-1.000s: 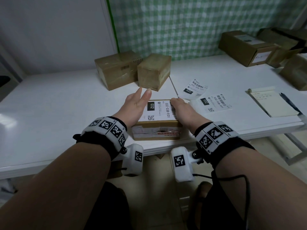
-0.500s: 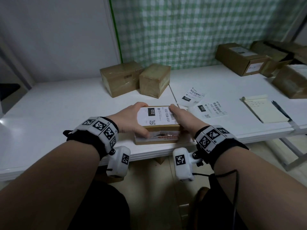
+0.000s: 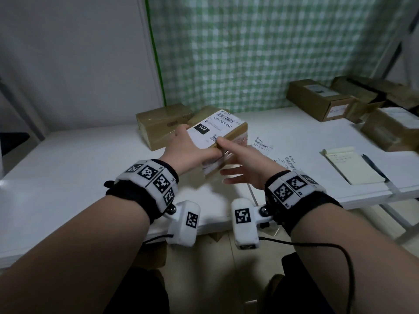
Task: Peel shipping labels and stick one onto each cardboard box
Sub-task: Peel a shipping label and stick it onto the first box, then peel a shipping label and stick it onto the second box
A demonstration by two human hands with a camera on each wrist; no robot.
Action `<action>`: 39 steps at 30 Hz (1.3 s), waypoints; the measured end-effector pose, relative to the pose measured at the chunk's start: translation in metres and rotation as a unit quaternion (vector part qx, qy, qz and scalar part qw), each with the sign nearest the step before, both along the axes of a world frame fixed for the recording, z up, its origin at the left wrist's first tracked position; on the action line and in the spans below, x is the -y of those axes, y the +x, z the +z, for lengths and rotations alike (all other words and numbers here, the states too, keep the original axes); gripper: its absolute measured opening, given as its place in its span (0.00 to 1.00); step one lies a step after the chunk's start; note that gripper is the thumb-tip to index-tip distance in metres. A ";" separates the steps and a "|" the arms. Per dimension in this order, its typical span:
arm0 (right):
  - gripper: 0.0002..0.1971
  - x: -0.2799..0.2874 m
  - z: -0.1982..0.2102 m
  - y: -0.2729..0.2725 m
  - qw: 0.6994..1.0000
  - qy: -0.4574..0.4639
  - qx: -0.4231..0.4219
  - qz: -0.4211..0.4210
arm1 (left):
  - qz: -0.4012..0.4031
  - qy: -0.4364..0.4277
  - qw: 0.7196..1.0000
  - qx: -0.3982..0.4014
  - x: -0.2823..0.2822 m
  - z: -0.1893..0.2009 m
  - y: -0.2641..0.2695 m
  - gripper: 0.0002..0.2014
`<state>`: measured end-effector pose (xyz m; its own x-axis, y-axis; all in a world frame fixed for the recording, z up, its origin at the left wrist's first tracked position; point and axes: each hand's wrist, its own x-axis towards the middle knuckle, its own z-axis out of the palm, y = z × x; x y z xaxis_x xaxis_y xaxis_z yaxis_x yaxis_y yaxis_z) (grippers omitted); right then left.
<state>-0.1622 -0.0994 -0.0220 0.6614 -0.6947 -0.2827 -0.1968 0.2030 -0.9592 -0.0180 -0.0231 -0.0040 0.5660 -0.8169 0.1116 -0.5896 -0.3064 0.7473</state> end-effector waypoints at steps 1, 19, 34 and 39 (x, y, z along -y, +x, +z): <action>0.24 0.005 0.001 0.003 1.000 0.004 0.006 0.003 | -0.012 0.008 1.000 0.003 0.007 0.000 0.001 0.56; 0.21 0.222 -0.031 0.060 0.965 -0.030 0.004 -0.259 | 0.002 0.133 0.988 0.074 0.163 -0.032 0.076 0.47; 0.14 0.223 -0.036 0.061 0.935 -0.183 -0.150 -0.264 | 0.061 0.132 0.987 0.073 0.140 -0.031 0.071 0.47; 0.14 0.198 -0.049 0.032 0.858 -0.266 -0.398 -0.185 | 0.053 0.174 0.981 0.062 0.118 -0.027 0.059 0.47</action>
